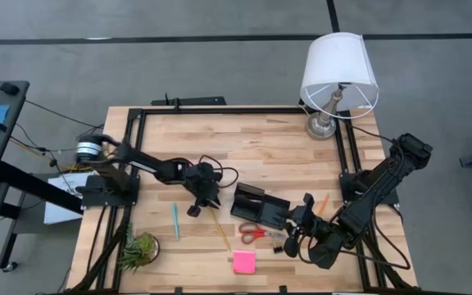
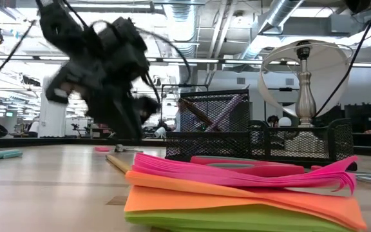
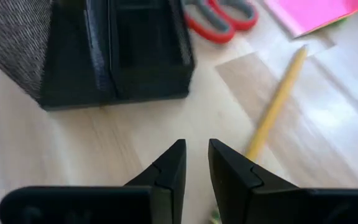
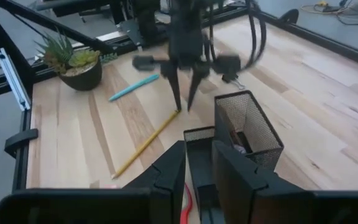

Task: Pick and place office supplies into organizer
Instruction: Put the left yellow pencil into the desk organizer

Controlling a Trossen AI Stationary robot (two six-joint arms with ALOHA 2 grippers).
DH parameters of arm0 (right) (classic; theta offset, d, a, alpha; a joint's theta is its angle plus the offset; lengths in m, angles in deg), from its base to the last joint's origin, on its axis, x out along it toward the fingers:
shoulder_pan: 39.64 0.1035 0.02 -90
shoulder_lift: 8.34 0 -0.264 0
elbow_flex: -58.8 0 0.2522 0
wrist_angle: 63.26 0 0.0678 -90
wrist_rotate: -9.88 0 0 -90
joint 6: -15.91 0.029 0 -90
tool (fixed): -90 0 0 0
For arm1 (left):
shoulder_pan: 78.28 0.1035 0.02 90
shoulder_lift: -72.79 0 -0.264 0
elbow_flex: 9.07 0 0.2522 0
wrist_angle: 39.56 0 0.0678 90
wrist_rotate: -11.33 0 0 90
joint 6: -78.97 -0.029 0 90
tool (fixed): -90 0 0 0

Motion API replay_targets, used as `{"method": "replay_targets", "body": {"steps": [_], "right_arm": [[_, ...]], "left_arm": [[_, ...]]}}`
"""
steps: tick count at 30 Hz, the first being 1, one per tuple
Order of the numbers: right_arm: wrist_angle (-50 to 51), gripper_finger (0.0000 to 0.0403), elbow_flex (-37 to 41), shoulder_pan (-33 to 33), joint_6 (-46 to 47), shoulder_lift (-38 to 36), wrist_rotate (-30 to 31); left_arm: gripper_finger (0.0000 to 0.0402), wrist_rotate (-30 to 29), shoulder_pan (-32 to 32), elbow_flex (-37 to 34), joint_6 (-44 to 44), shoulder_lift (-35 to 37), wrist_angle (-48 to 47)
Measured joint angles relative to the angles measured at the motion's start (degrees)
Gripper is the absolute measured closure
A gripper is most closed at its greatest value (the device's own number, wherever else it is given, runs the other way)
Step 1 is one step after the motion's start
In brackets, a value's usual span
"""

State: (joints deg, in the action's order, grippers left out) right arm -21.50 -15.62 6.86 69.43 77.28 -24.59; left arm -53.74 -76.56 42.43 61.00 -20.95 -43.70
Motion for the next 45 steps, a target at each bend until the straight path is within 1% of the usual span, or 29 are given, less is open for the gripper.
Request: {"method": "replay_targets", "body": {"steps": [3,6,9,11,12,15,17,19,22,24,27,31,35,38,45], "right_arm": [[-0.05,0.0330,0.00,-0.02,0.02,0.00,0.00],[-0.06,0.0330,0.00,0.00,0.02,0.00,0.00],[-0.02,0.0330,0.00,-0.02,0.01,0.00,0.01],[0.01,0.0330,0.00,-0.02,0.00,0.00,0.00],[0.01,0.0330,0.00,-0.01,0.02,0.00,0.00],[-0.02,0.0330,0.00,-0.02,0.02,0.00,0.00],[-0.28,0.0330,0.00,-0.01,0.04,0.00,0.00],[-0.33,0.0330,0.00,-0.01,0.03,0.00,-0.04],[-0.28,0.0330,0.00,-0.02,0.04,0.00,-0.04],[-0.28,0.0330,0.00,-0.02,0.04,0.00,-0.02],[-0.44,0.0330,0.00,-0.02,0.04,0.00,-0.04],[-0.61,0.0330,0.00,-0.02,0.04,0.00,-0.02],[-0.61,0.0330,0.00,0.00,0.04,0.00,-0.02],[-0.61,0.0330,0.00,-0.02,0.04,0.00,-0.04],[-0.63,0.0330,0.02,0.02,0.07,0.00,-0.20]], "left_arm": [[0.0341,-2.69,0.02,0.92,-0.24,7.78,-10.57],[0.0341,-3.67,-0.07,1.09,0.72,15.36,-17.75],[0.0340,-3.55,-1.64,-0.25,4.31,19.46,-19.58],[0.0334,-4.08,-3.36,-1.18,4.71,20.08,-18.96],[0.0329,-5.48,-4.27,-1.73,4.32,19.96,-17.86],[0.0308,-11.06,-6.59,-3.79,3.78,17.62,-12.02],[0.0290,-13.22,-7.38,-4.30,3.72,15.18,-10.68],[0.0272,-13.15,-7.80,-4.31,3.17,12.33,-10.35],[0.0252,-11.63,-8.25,-4.34,-1.49,8.61,-9.66],[0.0245,-11.78,-8.31,-4.34,-3.80,6.86,-8.31],[0.0243,-11.68,-7.69,-4.34,-5.71,4.81,-5.16],[0.0242,-11.19,-6.76,-4.29,-5.81,2.19,-3.24],[0.0243,-7.58,-6.26,-4.08,-2.48,-0.83,-2.63],[0.0250,-5.31,-6.22,-3.86,-1.94,-2.94,-1.97],[0.0268,-0.72,-5.86,-3.77,-0.52,-8.00,5.29]]}}
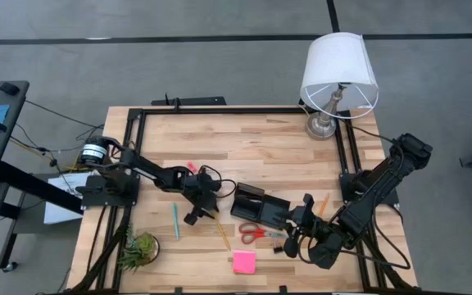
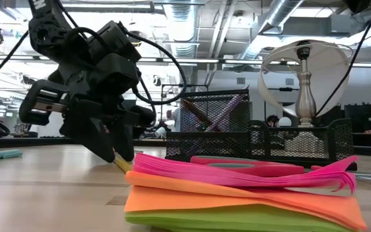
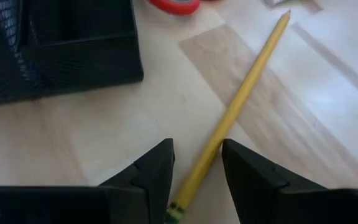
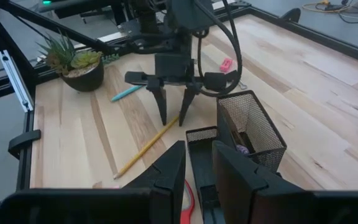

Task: Pick and place office supplies into organizer
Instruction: Put the left yellow pencil into the desk organizer

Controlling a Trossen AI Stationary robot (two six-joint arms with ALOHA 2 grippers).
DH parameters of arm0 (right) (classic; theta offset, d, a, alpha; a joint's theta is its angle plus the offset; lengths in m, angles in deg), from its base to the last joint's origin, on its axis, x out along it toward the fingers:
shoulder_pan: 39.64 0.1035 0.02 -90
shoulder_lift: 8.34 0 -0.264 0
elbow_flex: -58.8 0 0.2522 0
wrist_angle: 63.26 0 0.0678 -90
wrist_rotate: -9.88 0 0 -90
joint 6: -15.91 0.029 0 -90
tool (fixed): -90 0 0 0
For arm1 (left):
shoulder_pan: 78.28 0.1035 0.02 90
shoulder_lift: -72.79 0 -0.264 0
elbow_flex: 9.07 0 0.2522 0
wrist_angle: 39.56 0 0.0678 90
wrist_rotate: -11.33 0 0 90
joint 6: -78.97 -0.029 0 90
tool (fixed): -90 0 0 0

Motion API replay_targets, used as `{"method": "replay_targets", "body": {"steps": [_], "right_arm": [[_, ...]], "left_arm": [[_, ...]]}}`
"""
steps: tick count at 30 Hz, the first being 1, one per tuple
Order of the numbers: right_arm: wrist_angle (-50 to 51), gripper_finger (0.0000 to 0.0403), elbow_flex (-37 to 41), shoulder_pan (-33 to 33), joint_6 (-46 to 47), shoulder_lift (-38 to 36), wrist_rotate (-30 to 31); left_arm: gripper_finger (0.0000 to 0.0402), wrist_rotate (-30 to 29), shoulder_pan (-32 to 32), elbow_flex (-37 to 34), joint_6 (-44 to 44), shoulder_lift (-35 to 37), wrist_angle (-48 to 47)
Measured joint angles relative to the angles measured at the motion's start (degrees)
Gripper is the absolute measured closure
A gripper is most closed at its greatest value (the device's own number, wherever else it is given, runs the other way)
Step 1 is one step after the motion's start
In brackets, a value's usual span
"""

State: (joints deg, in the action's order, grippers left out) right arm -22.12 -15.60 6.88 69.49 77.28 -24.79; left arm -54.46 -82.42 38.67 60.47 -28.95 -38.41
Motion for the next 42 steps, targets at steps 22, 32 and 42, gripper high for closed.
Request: {"method": "replay_targets", "body": {"steps": [22,32,42], "right_arm": [[-0.26,0.0330,0.00,-0.07,-0.04,0.00,-1.37],[0.02,0.0330,0.00,-0.07,-0.26,0.00,-1.29],[0.04,0.0330,0.00,-0.04,-3.07,0.00,-1.32]], "left_arm": [[0.0272,-2.08,0.76,-19.50,5.73,-2.92,37.81],[0.0272,-1.73,0.29,-20.26,14.19,-18.51,64.42],[0.0272,-8.16,-5.58,-18.93,13.74,-25.05,74.06]]}}
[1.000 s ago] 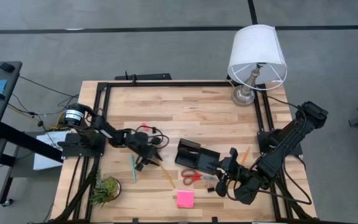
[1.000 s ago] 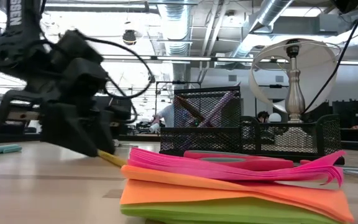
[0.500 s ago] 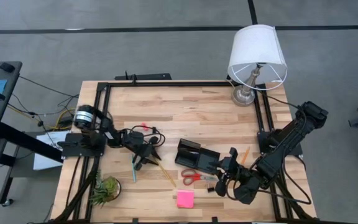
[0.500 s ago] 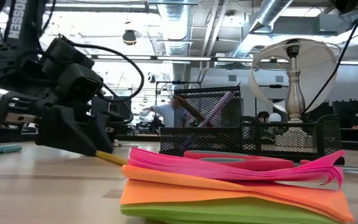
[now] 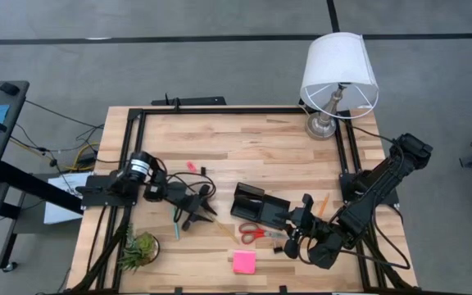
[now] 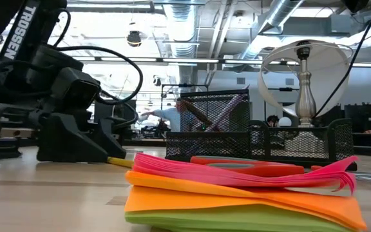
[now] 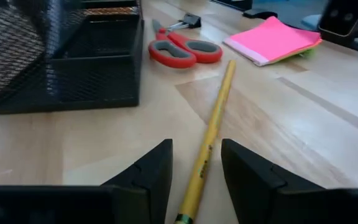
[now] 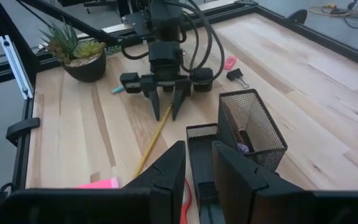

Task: Pick and place office supplies into organizer
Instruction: Put the left yellow pencil into the desk organizer

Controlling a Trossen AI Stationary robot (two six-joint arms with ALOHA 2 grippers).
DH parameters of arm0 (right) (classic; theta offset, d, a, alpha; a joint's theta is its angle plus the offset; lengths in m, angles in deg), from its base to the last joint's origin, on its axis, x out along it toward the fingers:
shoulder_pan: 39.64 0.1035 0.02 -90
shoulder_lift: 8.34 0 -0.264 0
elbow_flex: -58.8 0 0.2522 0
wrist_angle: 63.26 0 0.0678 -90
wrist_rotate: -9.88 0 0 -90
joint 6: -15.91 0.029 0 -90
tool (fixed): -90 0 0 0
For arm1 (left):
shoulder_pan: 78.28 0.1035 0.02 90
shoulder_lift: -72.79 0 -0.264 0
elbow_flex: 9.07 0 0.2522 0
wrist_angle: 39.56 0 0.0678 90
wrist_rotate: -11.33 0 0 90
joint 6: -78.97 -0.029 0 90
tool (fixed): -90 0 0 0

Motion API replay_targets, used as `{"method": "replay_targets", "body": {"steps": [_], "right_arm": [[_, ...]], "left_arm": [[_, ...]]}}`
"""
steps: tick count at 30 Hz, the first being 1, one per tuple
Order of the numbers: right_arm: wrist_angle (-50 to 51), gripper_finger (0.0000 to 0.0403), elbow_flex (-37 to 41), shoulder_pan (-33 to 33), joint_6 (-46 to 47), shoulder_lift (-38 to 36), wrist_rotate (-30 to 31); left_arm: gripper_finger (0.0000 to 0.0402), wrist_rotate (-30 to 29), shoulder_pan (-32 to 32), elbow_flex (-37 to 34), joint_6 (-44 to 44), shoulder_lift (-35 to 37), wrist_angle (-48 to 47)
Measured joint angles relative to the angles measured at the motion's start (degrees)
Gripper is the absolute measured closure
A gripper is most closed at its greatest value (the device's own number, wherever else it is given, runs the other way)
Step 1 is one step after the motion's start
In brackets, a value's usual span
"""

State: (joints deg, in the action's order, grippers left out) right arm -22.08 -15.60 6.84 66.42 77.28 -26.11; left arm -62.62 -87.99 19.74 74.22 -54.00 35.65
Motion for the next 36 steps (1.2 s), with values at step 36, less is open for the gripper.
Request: {"method": "replay_targets", "body": {"steps": [36], "right_arm": [[0.83,0.0330,0.00,0.00,-0.07,0.00,-0.14]], "left_arm": [[0.0343,-4.90,-7.43,4.87,5.22,0.56,-4.58]]}}
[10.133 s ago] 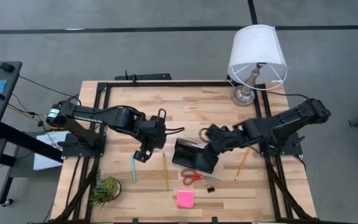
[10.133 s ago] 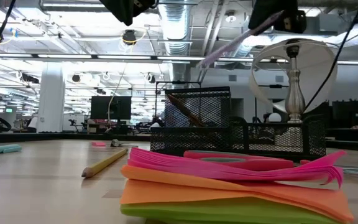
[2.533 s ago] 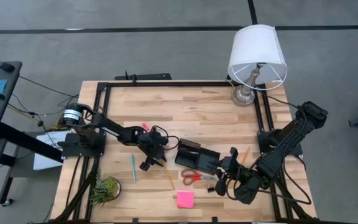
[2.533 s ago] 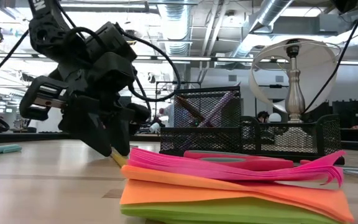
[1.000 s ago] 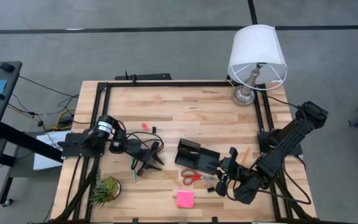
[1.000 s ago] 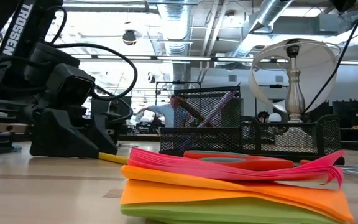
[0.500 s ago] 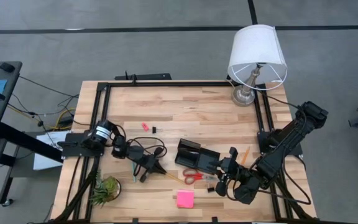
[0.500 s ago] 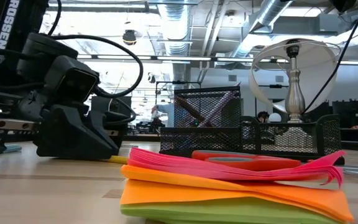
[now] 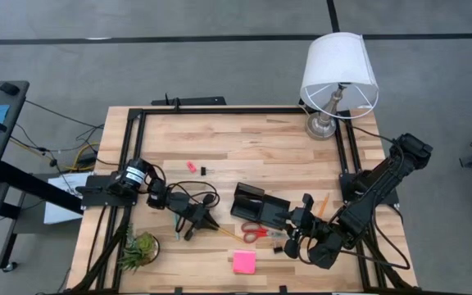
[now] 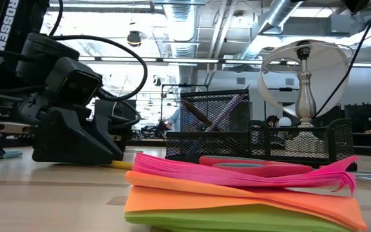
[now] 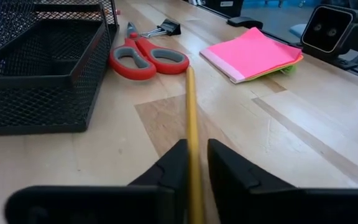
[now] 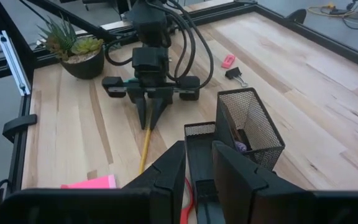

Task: Pick and place office supplies into organizer
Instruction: Put the left yellow pencil into the desk organizer

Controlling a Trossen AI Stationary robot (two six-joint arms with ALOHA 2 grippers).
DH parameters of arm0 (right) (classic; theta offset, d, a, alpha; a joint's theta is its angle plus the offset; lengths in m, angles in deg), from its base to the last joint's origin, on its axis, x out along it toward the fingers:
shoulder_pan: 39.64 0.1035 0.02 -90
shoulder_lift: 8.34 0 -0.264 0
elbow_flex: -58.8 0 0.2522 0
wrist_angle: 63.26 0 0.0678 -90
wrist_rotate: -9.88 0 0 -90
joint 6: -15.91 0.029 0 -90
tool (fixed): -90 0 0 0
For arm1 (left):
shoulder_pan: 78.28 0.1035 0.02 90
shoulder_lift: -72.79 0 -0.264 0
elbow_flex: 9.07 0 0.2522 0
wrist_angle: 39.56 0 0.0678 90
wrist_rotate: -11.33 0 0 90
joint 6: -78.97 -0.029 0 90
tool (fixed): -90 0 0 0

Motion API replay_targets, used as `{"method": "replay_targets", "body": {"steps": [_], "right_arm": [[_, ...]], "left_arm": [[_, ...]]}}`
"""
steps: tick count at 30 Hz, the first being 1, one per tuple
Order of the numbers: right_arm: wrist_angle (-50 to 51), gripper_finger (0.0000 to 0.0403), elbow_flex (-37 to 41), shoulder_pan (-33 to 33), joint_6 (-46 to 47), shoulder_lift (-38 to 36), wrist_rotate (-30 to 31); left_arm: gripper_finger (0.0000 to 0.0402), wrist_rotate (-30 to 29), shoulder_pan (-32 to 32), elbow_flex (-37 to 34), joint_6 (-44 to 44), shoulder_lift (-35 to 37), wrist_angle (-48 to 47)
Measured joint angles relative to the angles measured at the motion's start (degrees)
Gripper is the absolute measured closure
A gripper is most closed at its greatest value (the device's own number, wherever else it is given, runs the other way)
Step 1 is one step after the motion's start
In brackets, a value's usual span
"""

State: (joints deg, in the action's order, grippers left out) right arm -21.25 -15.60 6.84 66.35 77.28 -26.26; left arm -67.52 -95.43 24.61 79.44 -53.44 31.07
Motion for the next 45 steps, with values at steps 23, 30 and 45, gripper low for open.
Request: {"method": "replay_targets", "body": {"steps": [23,30,45], "right_arm": [[0.00,0.0330,0.00,-0.05,-2.92,0.00,0.15],[0.00,0.0330,0.00,-0.07,-2.92,0.00,0.20],[0.01,0.0330,0.00,-0.07,-2.96,0.00,0.20]], "left_arm": [[0.0310,0.94,-0.05,6.71,-3.45,0.13,-8.10],[0.0380,0.03,-0.03,6.73,-3.02,0.13,-8.12],[0.0398,-4.47,-2.95,5.84,-1.97,14.28,-28.19]]}}
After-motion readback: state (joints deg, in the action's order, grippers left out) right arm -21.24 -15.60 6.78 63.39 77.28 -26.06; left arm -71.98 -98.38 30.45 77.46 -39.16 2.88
